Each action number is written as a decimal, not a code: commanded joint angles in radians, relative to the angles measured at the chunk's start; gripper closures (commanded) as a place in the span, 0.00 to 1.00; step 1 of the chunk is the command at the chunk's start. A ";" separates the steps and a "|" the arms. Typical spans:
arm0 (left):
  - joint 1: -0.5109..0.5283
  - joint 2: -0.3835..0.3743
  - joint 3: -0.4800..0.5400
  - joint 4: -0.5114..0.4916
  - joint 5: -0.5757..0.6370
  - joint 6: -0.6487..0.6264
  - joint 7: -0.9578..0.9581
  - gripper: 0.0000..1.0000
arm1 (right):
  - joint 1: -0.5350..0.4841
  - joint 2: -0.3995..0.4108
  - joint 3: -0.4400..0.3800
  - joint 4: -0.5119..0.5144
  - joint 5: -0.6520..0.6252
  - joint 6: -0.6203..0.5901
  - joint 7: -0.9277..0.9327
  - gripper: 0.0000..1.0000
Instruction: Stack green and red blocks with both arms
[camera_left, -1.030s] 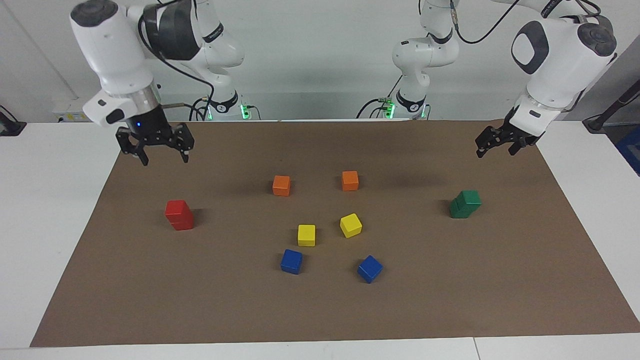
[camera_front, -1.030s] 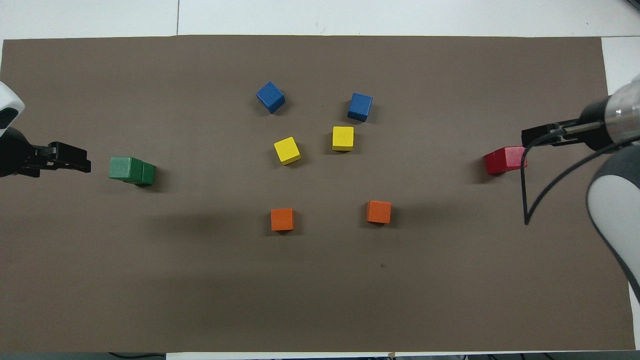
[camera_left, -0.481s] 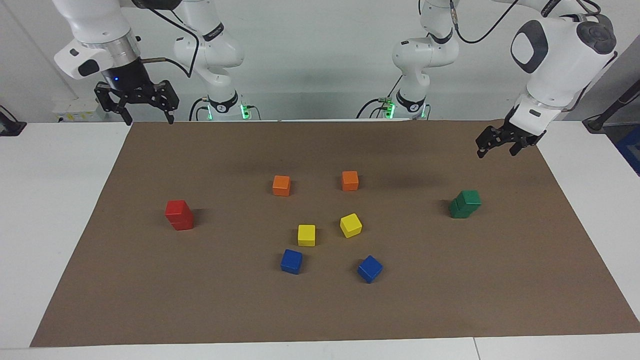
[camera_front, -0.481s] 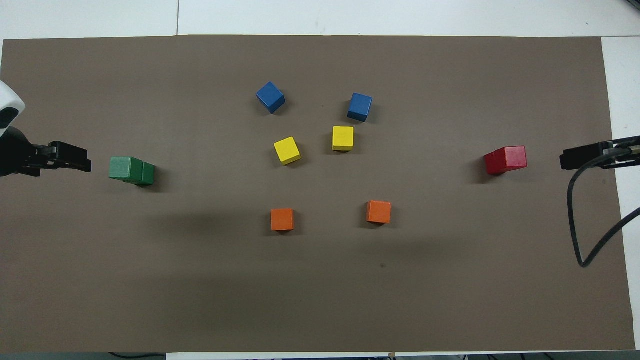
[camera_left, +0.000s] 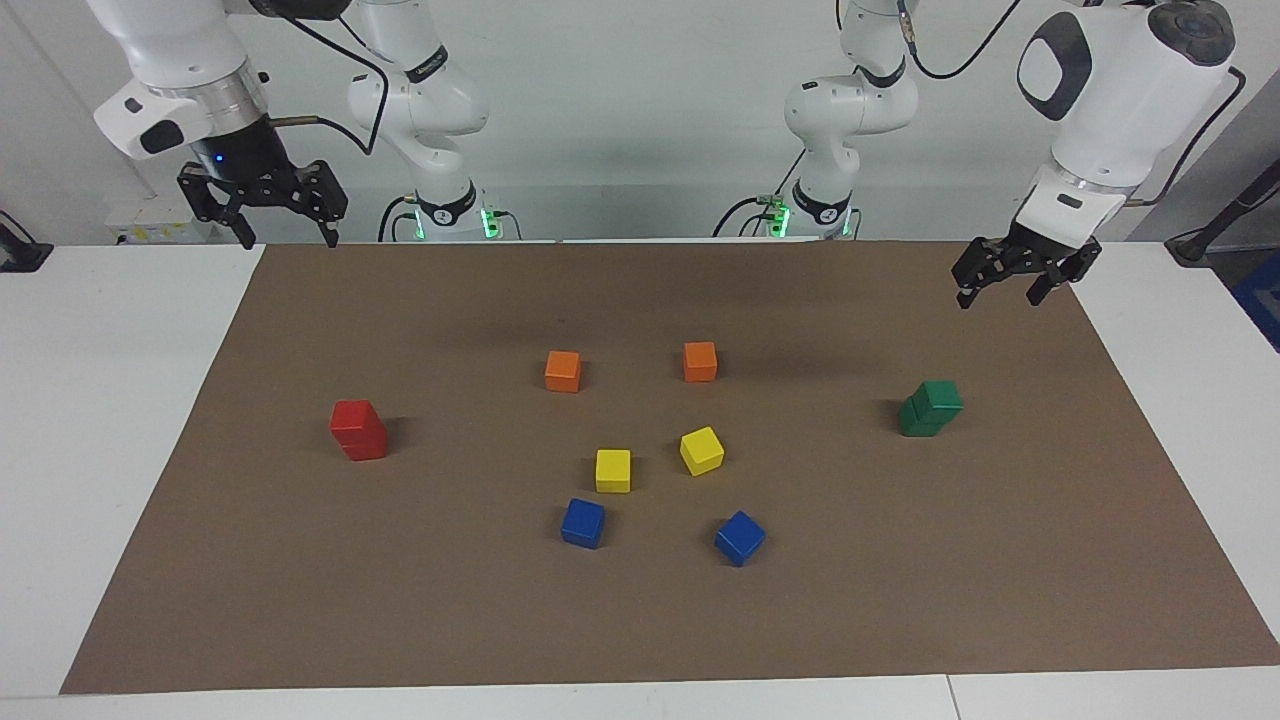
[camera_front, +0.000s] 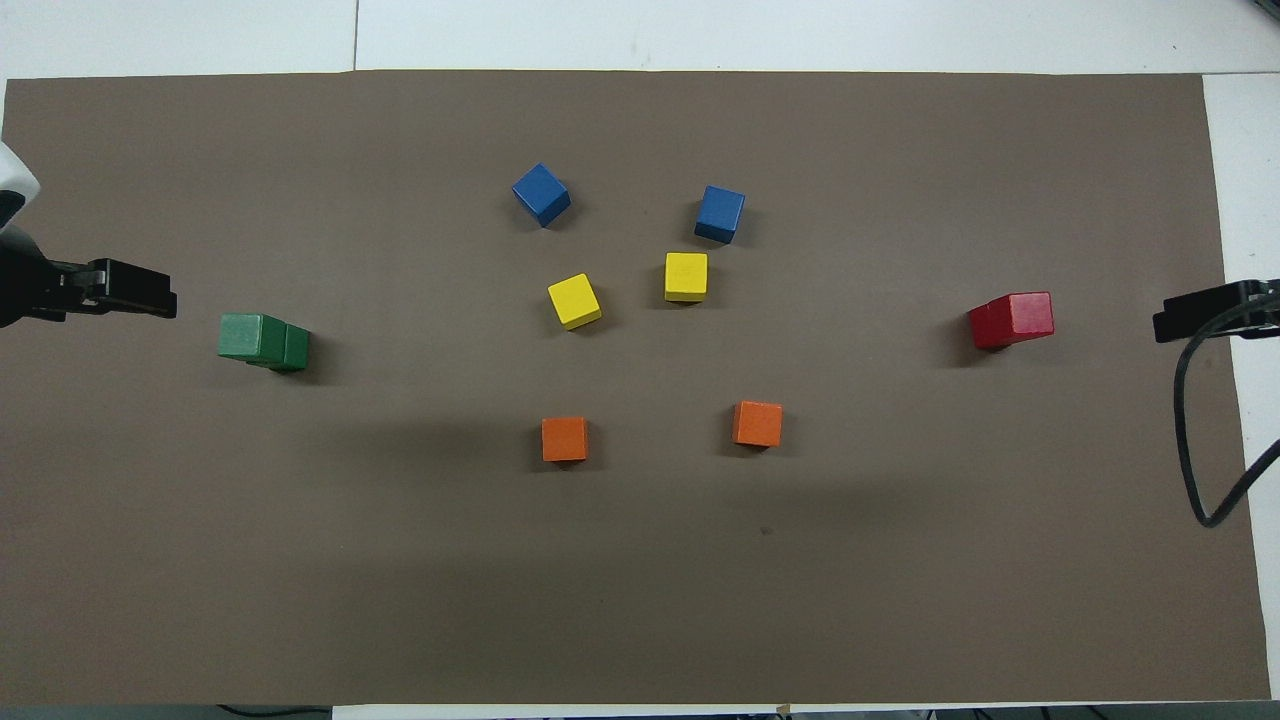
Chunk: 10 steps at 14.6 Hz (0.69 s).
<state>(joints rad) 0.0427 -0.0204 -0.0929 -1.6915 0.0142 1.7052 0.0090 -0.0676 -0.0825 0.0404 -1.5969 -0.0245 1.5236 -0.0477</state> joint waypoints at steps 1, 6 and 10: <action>-0.001 -0.003 -0.019 0.020 0.023 -0.035 0.000 0.00 | -0.011 0.018 0.001 0.025 0.015 -0.011 0.014 0.00; 0.003 -0.012 -0.013 -0.002 0.020 -0.019 0.002 0.00 | -0.011 0.004 0.001 -0.009 0.015 -0.010 0.014 0.00; 0.003 -0.013 -0.013 -0.002 0.020 -0.027 -0.001 0.00 | -0.023 0.009 -0.001 -0.020 0.015 0.016 0.016 0.00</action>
<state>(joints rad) 0.0443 -0.0204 -0.1062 -1.6860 0.0166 1.6924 0.0090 -0.0721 -0.0736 0.0374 -1.6038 -0.0244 1.5251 -0.0473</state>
